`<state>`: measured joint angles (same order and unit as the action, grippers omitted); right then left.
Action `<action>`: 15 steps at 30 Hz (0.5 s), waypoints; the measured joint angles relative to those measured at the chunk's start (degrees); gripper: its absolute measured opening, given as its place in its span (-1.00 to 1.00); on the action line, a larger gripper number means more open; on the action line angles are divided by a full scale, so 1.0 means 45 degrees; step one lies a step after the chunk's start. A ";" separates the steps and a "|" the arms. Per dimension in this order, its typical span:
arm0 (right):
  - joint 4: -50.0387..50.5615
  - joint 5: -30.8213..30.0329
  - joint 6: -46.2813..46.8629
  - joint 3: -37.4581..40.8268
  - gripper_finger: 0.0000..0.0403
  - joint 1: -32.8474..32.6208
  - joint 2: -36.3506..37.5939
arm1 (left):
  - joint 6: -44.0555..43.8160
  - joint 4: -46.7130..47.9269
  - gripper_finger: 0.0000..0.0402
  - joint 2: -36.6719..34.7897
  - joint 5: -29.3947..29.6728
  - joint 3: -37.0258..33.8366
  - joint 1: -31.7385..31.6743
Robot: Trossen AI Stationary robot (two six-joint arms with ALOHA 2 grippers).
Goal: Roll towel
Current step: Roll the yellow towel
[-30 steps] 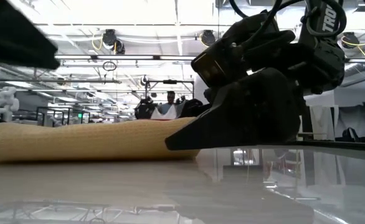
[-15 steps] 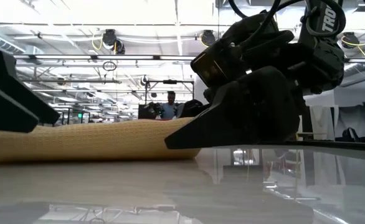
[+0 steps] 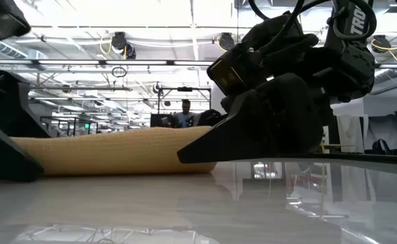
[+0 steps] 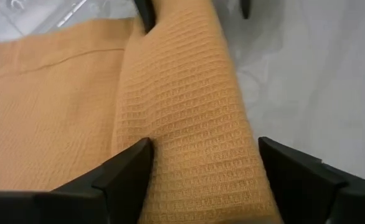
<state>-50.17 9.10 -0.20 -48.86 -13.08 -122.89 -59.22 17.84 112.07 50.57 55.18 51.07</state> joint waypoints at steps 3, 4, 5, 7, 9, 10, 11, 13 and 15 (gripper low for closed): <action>0.0001 -0.0018 -0.0001 0.0000 0.75 -0.0008 0.0002 | -0.0842 0.0554 0.38 -0.0005 -0.0132 0.0000 -0.0041; 0.0063 -0.0069 -0.0012 0.0010 0.75 -0.0030 0.0071 | -0.1081 0.0673 0.34 -0.0005 -0.0197 0.0000 -0.0044; 0.0204 -0.0145 -0.0055 0.0010 0.75 -0.0058 0.0151 | -0.1278 0.0736 0.29 -0.0005 -0.0227 0.0000 -0.0044; 0.0429 -0.0372 -0.0242 0.0029 0.75 -0.0114 0.0337 | -0.1412 0.0793 0.18 -0.0005 -0.0221 -0.0005 -0.0029; 0.0936 -0.0867 -0.0704 0.0049 0.75 -0.0175 0.0720 | -0.1429 0.0803 0.04 -0.0005 -0.0158 -0.0005 0.0005; 0.1191 -0.1156 -0.1007 0.0063 0.75 -0.0208 0.0901 | -0.1429 0.0803 -0.03 -0.0005 -0.0134 -0.0007 0.0005; 0.1484 -0.1463 -0.1410 0.0063 0.75 -0.0242 0.1079 | -0.1433 0.0810 -0.10 -0.0015 -0.0131 -0.0011 0.0005; 0.2043 -0.2041 -0.2257 0.0068 0.75 -0.0361 0.1425 | -0.1434 0.0831 -0.24 -0.0034 -0.0131 -0.0019 0.0000; 0.2373 -0.2679 -0.2887 0.0063 0.75 -0.0522 0.1762 | -0.1439 0.0822 -0.36 -0.0034 -0.0087 -0.0019 0.0020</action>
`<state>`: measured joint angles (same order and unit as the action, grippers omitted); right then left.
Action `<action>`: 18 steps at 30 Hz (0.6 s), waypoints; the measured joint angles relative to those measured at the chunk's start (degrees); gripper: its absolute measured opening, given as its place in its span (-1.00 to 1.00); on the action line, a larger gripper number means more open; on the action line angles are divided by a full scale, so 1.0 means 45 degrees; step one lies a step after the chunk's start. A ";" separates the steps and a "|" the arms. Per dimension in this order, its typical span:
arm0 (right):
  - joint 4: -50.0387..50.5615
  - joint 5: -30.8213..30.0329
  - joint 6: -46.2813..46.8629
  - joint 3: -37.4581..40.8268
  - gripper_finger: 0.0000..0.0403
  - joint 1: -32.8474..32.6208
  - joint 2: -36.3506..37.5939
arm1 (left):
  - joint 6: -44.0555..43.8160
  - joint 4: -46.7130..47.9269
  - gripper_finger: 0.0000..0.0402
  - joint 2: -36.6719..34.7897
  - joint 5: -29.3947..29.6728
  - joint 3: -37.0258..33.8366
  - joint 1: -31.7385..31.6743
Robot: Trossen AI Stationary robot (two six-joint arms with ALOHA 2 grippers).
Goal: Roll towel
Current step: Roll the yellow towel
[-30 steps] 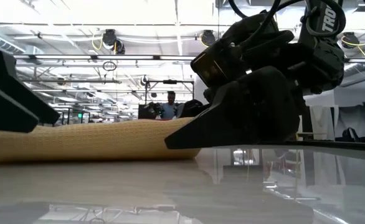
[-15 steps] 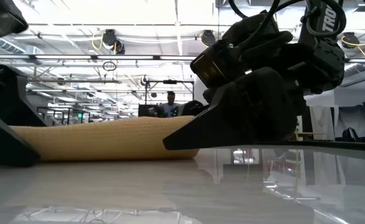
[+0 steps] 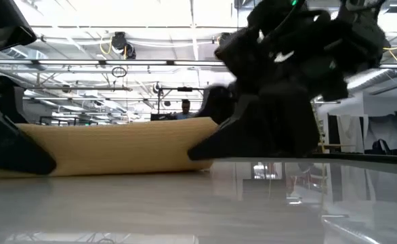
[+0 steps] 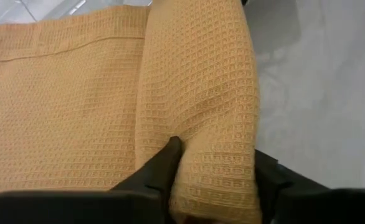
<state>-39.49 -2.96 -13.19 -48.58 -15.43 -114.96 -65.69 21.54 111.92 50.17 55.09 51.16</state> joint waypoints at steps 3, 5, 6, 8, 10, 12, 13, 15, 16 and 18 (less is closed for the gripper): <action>0.0347 -0.0367 -0.0773 0.0000 0.75 -0.0332 0.0472 | -0.0010 -0.0057 -0.46 0.0000 0.0019 0.0000 0.0110; 0.0412 -0.0365 -0.1209 -0.0001 0.75 -0.0531 0.0710 | -0.0014 -0.0078 -0.49 -0.0028 0.0034 0.0000 0.0209; 0.0387 -0.0364 -0.1301 -0.0005 0.74 -0.0601 0.0768 | -0.0051 -0.0078 -0.49 -0.0060 0.0026 -0.0004 0.0258; 0.0352 -0.0292 -0.1310 -0.0010 0.65 -0.0692 0.0788 | -0.0321 -0.0066 -0.50 -0.0132 0.0040 -0.0005 0.0360; 0.0341 -0.0222 -0.1055 -0.0010 0.50 -0.0690 0.0741 | -0.0351 -0.0071 -0.50 -0.0231 0.0059 -0.0010 0.0476; 0.0303 0.0091 -0.0752 -0.0029 0.32 -0.0606 0.0624 | -0.0350 -0.0073 -0.50 -0.0272 0.0087 -0.0010 0.0568; 0.0304 0.0136 -0.0627 -0.0029 0.23 -0.0572 0.0543 | -0.0345 -0.0073 -0.50 -0.0291 0.0104 -0.0014 0.0592; 0.0177 0.0394 -0.0515 -0.0029 0.06 -0.0467 0.0379 | -0.0350 -0.0060 -0.50 -0.0296 0.0206 -0.0015 0.0646; 0.0172 0.0426 -0.0510 -0.0029 -0.02 -0.0425 0.0327 | -0.0350 -0.0056 -0.50 -0.0296 0.0231 -0.0015 0.0646; 0.0164 0.0495 -0.0350 -0.0029 -0.18 -0.0335 0.0303 | -0.0350 -0.0088 -0.50 -0.0296 0.0286 -0.0015 0.0646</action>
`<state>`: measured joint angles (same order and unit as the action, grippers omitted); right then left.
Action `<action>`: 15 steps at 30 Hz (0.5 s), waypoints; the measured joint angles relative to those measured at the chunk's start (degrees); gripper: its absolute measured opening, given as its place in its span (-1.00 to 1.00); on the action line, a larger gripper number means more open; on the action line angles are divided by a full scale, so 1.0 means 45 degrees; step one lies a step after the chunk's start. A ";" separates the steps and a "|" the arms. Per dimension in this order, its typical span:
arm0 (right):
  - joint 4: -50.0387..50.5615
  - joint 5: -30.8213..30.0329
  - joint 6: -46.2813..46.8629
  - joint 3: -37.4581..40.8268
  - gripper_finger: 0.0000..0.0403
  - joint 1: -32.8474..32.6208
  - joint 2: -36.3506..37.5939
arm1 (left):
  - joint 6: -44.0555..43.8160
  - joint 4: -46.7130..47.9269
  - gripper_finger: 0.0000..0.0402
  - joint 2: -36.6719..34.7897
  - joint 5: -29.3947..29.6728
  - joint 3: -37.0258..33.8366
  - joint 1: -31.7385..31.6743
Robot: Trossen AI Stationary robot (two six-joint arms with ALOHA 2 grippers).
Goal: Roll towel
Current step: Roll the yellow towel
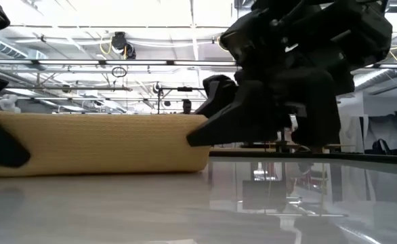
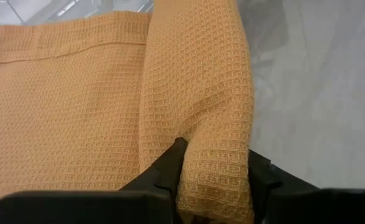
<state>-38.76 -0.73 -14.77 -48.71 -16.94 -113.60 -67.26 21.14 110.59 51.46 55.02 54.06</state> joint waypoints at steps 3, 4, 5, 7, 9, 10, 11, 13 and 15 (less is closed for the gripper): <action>-0.0002 0.0278 0.0825 0.0000 -0.48 0.0175 0.0005 | -0.0005 -0.0078 -0.50 0.0000 0.0085 0.0000 -0.0010; 0.0064 0.0274 0.1074 0.0000 -0.60 0.0218 0.0058 | -0.0005 -0.0126 -0.50 0.0000 0.0103 0.0000 -0.0010; 0.0119 0.0262 0.1273 0.0000 -0.72 0.0271 0.0113 | -0.0012 -0.0241 -0.50 0.0000 0.0103 0.0000 -0.0021; 0.0186 0.0257 0.1703 -0.0005 -0.91 0.0382 0.0316 | -0.0019 -0.0422 -0.50 -0.0018 0.0103 0.0000 -0.0024; 0.0364 0.0270 0.2257 -0.0016 -0.93 0.0534 0.0542 | -0.0038 -0.0454 -0.50 -0.0145 0.0111 -0.0005 -0.0051; 0.0491 0.0277 0.2501 -0.0019 -0.92 0.0639 0.0686 | -0.0039 -0.0523 -0.50 -0.0260 0.0112 0.0000 -0.0102; 0.0692 0.0338 0.2689 -0.0019 -0.91 0.0751 0.0851 | -0.0031 -0.0556 -0.50 -0.0406 0.0146 -0.0002 -0.0151; 0.1020 0.0829 0.2803 -0.0019 -0.91 0.1044 0.1206 | 0.0039 -0.0561 -0.50 -0.0755 0.0206 -0.0003 -0.0320; 0.1505 0.1423 0.2799 -0.0024 -0.94 0.1384 0.1525 | 0.0078 -0.0485 -0.50 -0.1097 0.0207 0.0000 -0.0578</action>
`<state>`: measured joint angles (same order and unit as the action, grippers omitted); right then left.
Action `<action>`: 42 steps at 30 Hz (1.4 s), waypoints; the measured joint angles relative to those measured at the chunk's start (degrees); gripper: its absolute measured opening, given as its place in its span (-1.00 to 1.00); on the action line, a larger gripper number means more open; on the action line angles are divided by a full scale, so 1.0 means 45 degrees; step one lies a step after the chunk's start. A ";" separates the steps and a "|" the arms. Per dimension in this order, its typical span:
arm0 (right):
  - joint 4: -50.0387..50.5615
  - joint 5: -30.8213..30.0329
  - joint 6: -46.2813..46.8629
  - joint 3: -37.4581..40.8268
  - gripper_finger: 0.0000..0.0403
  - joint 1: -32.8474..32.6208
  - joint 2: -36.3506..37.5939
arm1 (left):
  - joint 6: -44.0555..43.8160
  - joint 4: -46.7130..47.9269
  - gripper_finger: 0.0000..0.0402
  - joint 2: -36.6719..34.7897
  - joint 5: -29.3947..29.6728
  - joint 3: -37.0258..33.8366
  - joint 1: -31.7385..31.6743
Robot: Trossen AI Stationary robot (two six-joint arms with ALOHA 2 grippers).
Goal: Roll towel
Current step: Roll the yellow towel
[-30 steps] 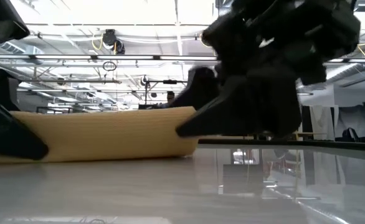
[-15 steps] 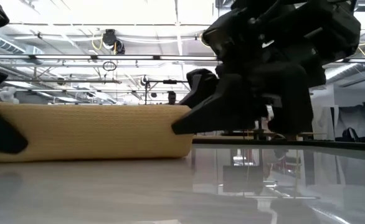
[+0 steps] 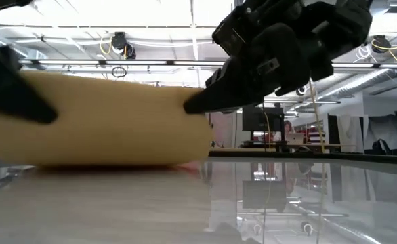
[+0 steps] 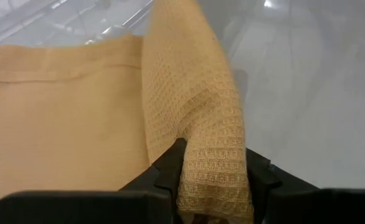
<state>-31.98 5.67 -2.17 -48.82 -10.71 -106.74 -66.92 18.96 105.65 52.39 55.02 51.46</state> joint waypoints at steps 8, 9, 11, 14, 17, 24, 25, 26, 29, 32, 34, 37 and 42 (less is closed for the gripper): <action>0.1659 0.2554 0.0140 0.0005 -0.97 0.1517 0.0150 | 0.1121 0.0055 -0.50 -0.0731 -0.0230 -0.0209 -0.1731; 0.1799 0.2726 0.0135 0.0005 -0.97 0.1671 0.0150 | 0.1747 -0.0002 -0.50 -0.0833 -0.0377 -0.0209 -0.2027; 0.2029 0.3007 0.0149 0.0005 -0.97 0.1934 0.0267 | 0.2897 -0.0284 -0.50 -0.1105 -0.0911 -0.0209 -0.2628; 0.2492 0.3373 0.0121 0.0005 -0.97 0.2187 0.0708 | 0.4819 -0.0935 -0.50 -0.1710 -0.1628 -0.0214 -0.3428; 0.3991 0.3295 -0.0022 0.0010 -0.97 0.2346 0.1500 | 0.6939 -0.1584 -0.50 -0.2382 -0.1977 -0.0214 -0.4222; 0.6782 0.2036 0.0215 0.0799 -0.99 0.2237 0.3220 | 0.6882 -0.1490 -0.50 -0.2711 -0.3294 -0.0568 -0.5152; 0.6714 0.2042 0.0474 0.1152 -0.99 0.2148 0.3402 | 0.6387 -0.1583 -0.50 -0.2655 -0.3390 -0.0677 -0.5029; 0.6539 0.2030 0.0762 0.1546 -0.99 0.2036 0.3563 | 0.5960 -0.1591 -0.50 -0.2618 -0.3391 -0.0828 -0.4863; 0.5694 0.1757 0.1673 0.2670 -0.99 0.1622 0.3933 | 0.5189 -0.2676 -0.50 -0.2434 -0.3094 -0.1117 -0.4262; 0.4385 0.1717 0.2940 0.3487 -0.99 0.1106 0.4128 | 0.4953 -0.4011 -0.50 -0.2133 -0.2466 -0.1185 -0.3695; 0.3601 0.1595 0.3578 0.3839 -1.00 0.0684 0.4110 | 0.5061 -0.4943 -0.50 -0.1838 -0.2052 -0.1188 -0.3432; 0.3141 0.0793 0.4057 0.3997 -1.00 0.0101 0.4109 | 0.5326 -0.6155 -0.50 -0.1468 -0.1241 -0.1161 -0.3168; 0.2868 0.0285 0.4147 0.3936 -0.98 -0.0277 0.4109 | 0.6134 -0.6562 -0.40 -0.0838 -0.0603 -0.1171 -0.2558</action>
<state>-19.08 6.95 16.49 -31.11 -11.96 -88.25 -39.31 -10.57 101.87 49.68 49.76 39.95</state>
